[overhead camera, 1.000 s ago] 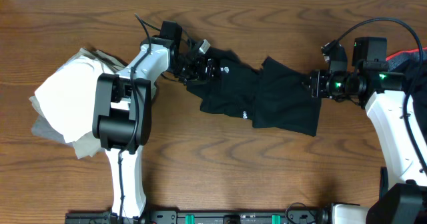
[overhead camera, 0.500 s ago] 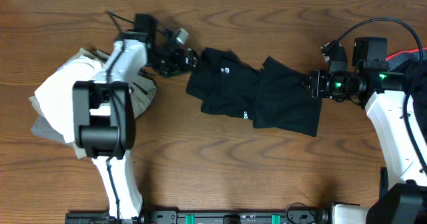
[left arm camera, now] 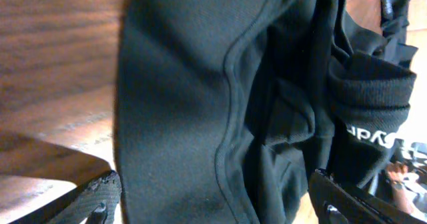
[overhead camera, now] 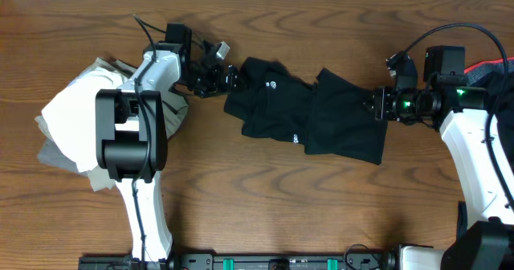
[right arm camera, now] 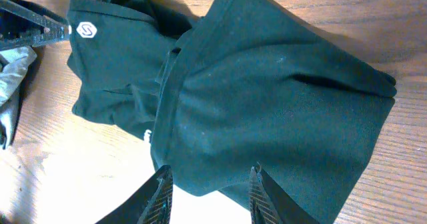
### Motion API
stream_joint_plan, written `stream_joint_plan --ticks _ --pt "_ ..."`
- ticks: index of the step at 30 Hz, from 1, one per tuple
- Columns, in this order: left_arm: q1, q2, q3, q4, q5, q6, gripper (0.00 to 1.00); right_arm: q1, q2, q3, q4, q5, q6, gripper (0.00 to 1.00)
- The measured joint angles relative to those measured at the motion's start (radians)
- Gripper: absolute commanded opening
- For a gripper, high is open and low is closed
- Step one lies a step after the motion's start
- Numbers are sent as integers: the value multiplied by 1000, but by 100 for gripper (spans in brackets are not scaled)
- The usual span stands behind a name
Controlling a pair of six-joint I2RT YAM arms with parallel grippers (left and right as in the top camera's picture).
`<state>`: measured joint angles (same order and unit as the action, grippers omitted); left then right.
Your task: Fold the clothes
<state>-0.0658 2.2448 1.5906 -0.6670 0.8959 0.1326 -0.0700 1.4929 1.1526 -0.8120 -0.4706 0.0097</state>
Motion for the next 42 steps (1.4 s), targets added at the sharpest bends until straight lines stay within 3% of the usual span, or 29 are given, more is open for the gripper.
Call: stream_joint_plan --ticks 17,29,33,42 --pt "-106 5 0 -36 45 29 91 0 0 0 -14 0 0 33" --pt "-78 9 0 -27 287 92 91 0 0 0 -14 0 0 31" --pt "-93 9 0 -29 264 101 91 0 0 0 -13 0 0 31" --pt "-183 9 0 -9 40 29 91 0 0 0 -13 0 0 31"
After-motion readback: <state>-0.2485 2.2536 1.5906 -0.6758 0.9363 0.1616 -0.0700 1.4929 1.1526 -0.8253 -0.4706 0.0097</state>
